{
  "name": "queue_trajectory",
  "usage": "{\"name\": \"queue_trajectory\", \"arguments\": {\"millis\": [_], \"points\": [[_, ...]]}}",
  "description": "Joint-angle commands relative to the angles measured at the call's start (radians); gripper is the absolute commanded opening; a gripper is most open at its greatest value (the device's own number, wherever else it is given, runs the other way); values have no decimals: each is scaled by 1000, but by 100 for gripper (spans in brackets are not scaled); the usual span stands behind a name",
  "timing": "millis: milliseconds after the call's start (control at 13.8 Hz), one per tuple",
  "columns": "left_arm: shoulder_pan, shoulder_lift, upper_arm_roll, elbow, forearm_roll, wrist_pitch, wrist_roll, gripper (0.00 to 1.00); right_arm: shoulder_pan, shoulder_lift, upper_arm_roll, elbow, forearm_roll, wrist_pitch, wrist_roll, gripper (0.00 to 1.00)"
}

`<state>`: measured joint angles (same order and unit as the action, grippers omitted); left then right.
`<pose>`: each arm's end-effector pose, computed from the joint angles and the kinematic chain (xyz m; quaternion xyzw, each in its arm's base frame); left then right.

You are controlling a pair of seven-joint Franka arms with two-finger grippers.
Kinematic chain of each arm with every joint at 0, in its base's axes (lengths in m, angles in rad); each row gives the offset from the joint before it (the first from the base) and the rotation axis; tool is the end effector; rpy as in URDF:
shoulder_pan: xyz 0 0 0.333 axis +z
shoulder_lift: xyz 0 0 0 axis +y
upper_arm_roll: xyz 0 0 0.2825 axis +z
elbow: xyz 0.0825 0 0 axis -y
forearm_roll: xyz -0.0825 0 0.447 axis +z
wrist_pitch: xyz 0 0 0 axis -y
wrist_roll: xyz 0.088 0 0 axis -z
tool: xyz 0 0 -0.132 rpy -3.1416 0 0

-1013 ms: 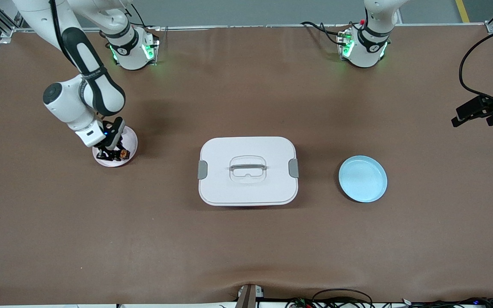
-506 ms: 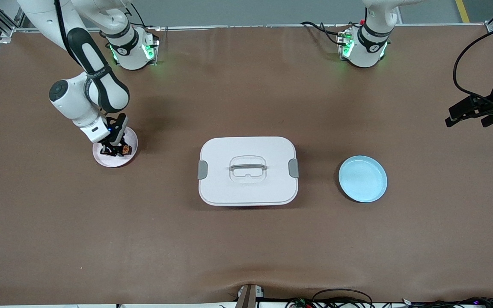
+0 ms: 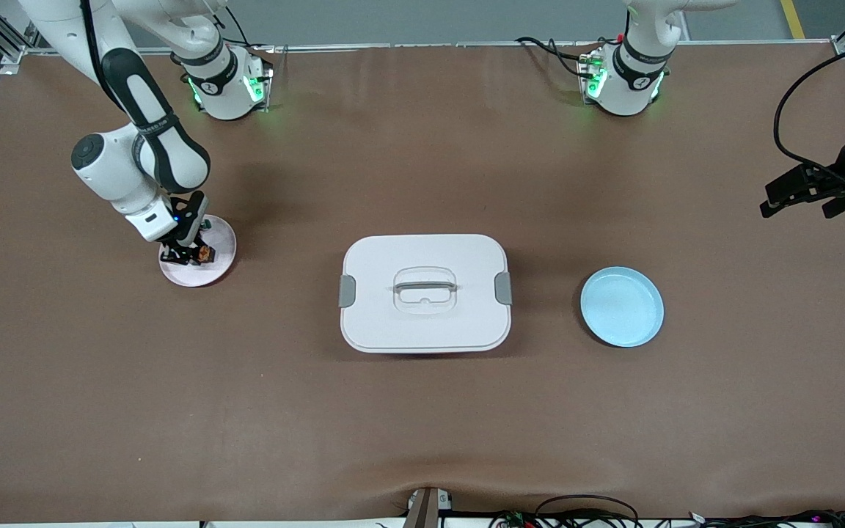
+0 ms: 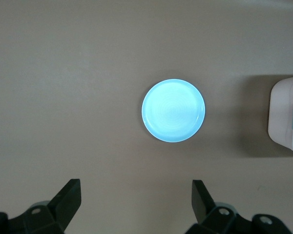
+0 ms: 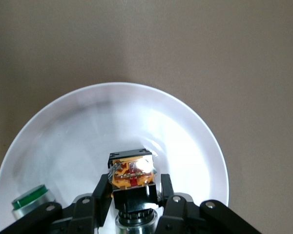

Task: Transfer orange switch to right arm and place
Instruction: 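Lower the switch onto the pink plate with the right gripper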

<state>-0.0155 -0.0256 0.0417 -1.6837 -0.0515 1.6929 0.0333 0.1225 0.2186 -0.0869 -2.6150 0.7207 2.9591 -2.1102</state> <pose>0.6202 0.0103 0.5320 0.9995 -0.0009 0.0182 0.0256 0.4466 -0.0295 0.0664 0.7457 0.6589 0.0979 0.0144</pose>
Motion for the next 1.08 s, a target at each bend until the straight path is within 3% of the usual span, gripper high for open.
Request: {"name": "queue_trajectory", "arguments": {"millis": [0, 145, 217, 289, 1013], "points": [[-20, -11, 15, -7, 28, 10, -4, 100, -4, -30, 13, -40, 45, 38, -65, 0], [-12, -10, 14, 1, 32, 7, 2, 100, 0, -30, 13, -39, 80, 32, -57, 0], [-12, -11, 11, 2, 32, 7, 2, 100, 5, -28, 15, -34, 124, 28, -59, 65], [-12, -10, 11, 12, 32, 7, 2, 100, 8, -30, 15, -31, 138, 21, -57, 100], [-24, -5, -2, 53, 55, -42, 17, 100, -9, -77, 7, 41, 143, -65, -18, 100]]}}
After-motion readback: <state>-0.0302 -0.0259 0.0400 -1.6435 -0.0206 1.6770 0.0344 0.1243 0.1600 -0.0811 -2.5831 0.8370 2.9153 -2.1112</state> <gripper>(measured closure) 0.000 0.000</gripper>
